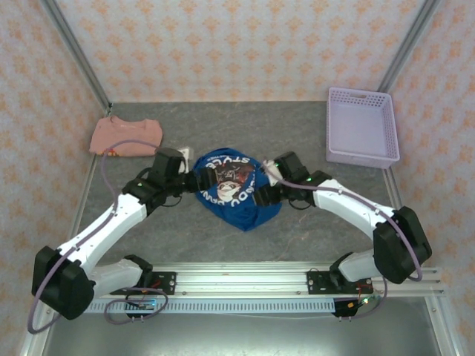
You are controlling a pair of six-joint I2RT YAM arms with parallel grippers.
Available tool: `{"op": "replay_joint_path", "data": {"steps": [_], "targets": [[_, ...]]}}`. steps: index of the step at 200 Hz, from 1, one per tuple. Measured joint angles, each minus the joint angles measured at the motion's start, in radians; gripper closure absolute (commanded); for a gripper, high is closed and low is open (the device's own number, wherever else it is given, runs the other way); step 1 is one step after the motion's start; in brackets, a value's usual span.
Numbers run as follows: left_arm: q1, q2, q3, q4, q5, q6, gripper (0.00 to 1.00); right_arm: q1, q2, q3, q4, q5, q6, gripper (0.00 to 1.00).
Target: Fold the inside-out t-shirt
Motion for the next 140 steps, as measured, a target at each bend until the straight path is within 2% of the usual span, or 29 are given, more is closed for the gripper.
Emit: {"op": "replay_joint_path", "data": {"steps": [21,69,80,92,117,140], "targets": [[-0.113,0.128,0.1,-0.039,-0.047,0.016,0.11,-0.098,0.024,0.008,0.065,0.032,0.119,0.4],[-0.277,0.423,0.326,-0.081,-0.128,0.069,0.11,-0.117,0.117,0.003,0.115,0.019,0.241,0.38],[-0.303,0.478,0.374,-0.09,-0.143,0.086,0.15,-0.128,0.108,-0.005,0.126,0.008,0.252,0.38],[-0.323,0.533,0.427,-0.1,-0.161,0.102,0.27,-0.143,0.085,-0.019,0.132,-0.006,0.255,0.38],[-0.328,0.628,0.476,-0.1,-0.206,0.144,0.68,-0.187,-0.007,-0.058,0.116,-0.018,0.256,0.35],[-0.303,0.613,0.389,-0.069,-0.205,0.157,0.92,-0.212,-0.07,-0.066,0.077,0.031,0.258,0.34]]}}
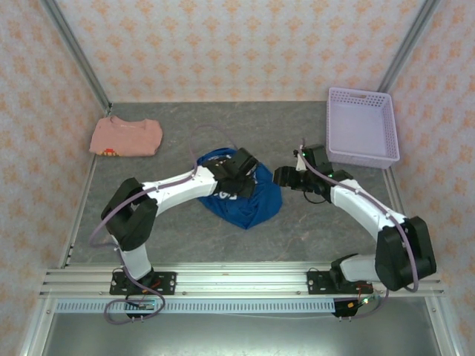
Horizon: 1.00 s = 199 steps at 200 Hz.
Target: Fold the inside-out t-shirt
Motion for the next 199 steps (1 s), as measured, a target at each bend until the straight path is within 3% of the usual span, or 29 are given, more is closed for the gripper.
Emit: {"op": "replay_joint_path", "data": {"steps": [11,46,56,74,90,126,150,174,199], "targets": [[0.018,-0.062,-0.094,0.039,0.015,0.008,1.0,0.0,0.004,0.001,-0.001,0.016,0.001,0.34],[0.059,-0.31,-0.298,0.1,0.05,0.007,1.0,0.078,0.213,0.072,0.021,0.029,0.015,0.35],[0.062,-0.35,-0.325,0.124,0.057,0.004,1.0,0.106,0.286,0.102,0.034,0.028,0.014,0.46],[0.063,-0.395,-0.372,0.148,0.06,-0.005,1.0,0.137,0.381,0.153,0.036,0.038,0.003,0.81],[0.071,-0.451,-0.427,0.142,0.043,-0.019,1.0,0.132,0.387,0.167,0.025,0.08,-0.006,0.97],[0.16,-0.766,-0.595,0.081,-0.037,-0.077,1.0,0.068,0.22,0.117,0.011,0.172,-0.019,1.0],[0.194,-0.998,-0.697,0.014,-0.08,-0.129,1.0,0.055,0.069,0.046,0.045,0.161,-0.019,1.0],[0.193,-0.979,-0.71,-0.059,-0.106,-0.147,0.52,0.061,0.055,0.008,0.089,0.1,-0.023,1.0],[0.191,-0.928,-0.695,-0.087,-0.113,-0.133,0.25,0.072,0.086,0.004,0.105,0.048,-0.036,1.0]]}}
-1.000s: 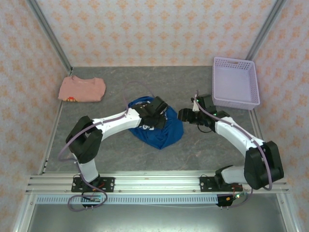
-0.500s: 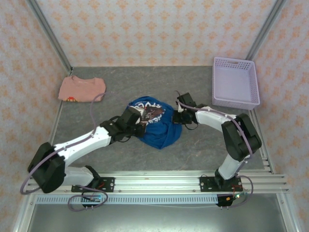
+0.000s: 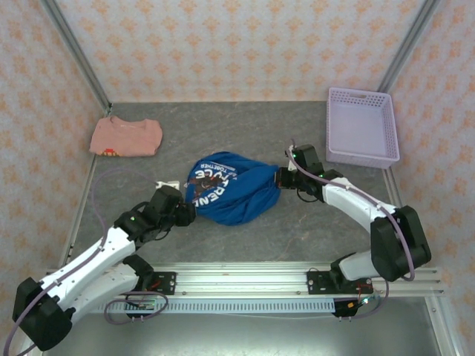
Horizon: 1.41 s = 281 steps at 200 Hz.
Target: Fold the inside-out t-shirt
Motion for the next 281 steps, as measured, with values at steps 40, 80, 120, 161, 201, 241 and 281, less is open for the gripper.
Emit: {"op": "replay_joint_path", "data": {"steps": [40,80,120,161,201,241,281], "targets": [[-0.099,0.216,0.207,0.05,-0.01,0.114,0.12,0.025,0.018,0.019,0.005,-0.056,-0.005,1.0],[-0.21,0.522,0.422,0.073,-0.095,0.288,0.09,0.023,0.019,0.072,-0.04,-0.058,-0.005,1.0],[-0.213,0.708,0.514,0.079,-0.084,0.416,0.6,-0.008,-0.013,0.075,-0.05,-0.108,0.018,1.0],[-0.141,0.856,0.676,0.074,0.079,0.38,1.0,-0.013,-0.103,0.075,-0.077,-0.035,-0.017,0.89],[0.027,0.667,0.673,0.151,0.472,0.122,1.0,0.073,-0.093,0.141,-0.225,0.336,-0.104,0.61],[0.068,0.536,0.673,0.211,0.667,-0.052,1.0,0.126,-0.191,0.091,-0.2,0.292,-0.157,0.47],[0.068,0.546,0.667,0.216,0.731,-0.126,1.0,0.229,-0.362,-0.071,-0.072,0.123,-0.16,0.37]]}}
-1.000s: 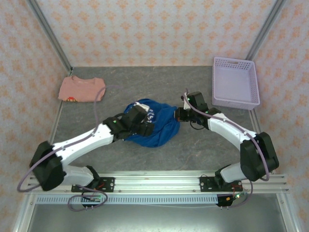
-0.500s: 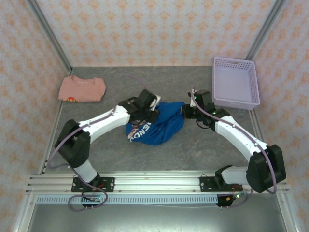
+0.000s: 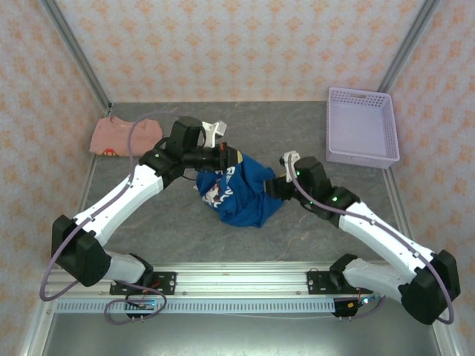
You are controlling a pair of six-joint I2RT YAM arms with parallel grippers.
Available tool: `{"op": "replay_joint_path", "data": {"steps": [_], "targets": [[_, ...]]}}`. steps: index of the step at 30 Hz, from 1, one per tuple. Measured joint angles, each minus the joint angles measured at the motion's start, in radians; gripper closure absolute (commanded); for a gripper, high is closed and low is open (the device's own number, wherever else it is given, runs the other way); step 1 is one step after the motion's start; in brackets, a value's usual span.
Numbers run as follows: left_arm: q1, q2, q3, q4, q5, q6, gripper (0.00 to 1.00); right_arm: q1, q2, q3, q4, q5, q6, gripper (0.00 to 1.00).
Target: Fold the inside-out t-shirt
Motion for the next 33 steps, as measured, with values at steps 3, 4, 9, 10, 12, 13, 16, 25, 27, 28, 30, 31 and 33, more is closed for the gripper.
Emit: {"op": "replay_joint_path", "data": {"steps": [3,4,9,10,12,13,16,25,27,28,30,31,33], "targets": [[0.0,0.0,0.0,0.0,0.007,-0.013,1.0,0.053,0.05,-0.026,0.06,-0.025,-0.002,0.32],[0.0,0.0,0.0,-0.001,0.008,-0.016,1.0,0.059,0.08,-0.029,0.086,-0.028,-0.005,0.31],[0.01,-0.004,0.0,-0.016,0.011,-0.014,1.0,0.058,0.303,-0.002,0.197,0.026,-0.019,0.84],[0.02,-0.009,-0.002,-0.024,0.01,-0.013,1.0,0.049,0.336,0.017,0.196,0.02,-0.024,0.96],[0.06,-0.032,-0.016,-0.034,-0.004,-0.011,1.0,0.024,0.349,0.043,0.193,-0.022,-0.031,1.0],[0.085,-0.045,-0.023,-0.043,-0.026,-0.008,1.0,0.009,0.334,0.047,0.196,-0.071,-0.029,1.0],[0.15,-0.064,-0.026,-0.088,-0.168,0.021,0.76,-0.064,0.231,0.045,0.217,-0.301,0.023,1.0],[0.122,-0.075,-0.04,-0.232,-0.635,0.207,0.3,-0.183,0.09,0.034,0.451,-0.698,0.304,1.0],[0.067,-0.167,-0.09,-0.238,-0.648,0.243,0.27,-0.194,0.106,0.04,0.447,-0.724,0.313,1.0],[0.031,-0.226,-0.121,-0.237,-0.636,0.256,0.27,-0.201,0.121,0.05,0.433,-0.737,0.31,1.0],[-0.027,-0.308,-0.167,-0.225,-0.578,0.272,0.31,-0.209,0.138,0.064,0.405,-0.75,0.295,1.0],[-0.045,-0.324,-0.18,-0.222,-0.55,0.277,0.34,-0.213,0.141,0.069,0.385,-0.757,0.284,1.0],[-0.06,-0.299,-0.183,-0.217,-0.521,0.28,0.35,-0.219,0.141,0.078,0.342,-0.768,0.249,1.0]]}}
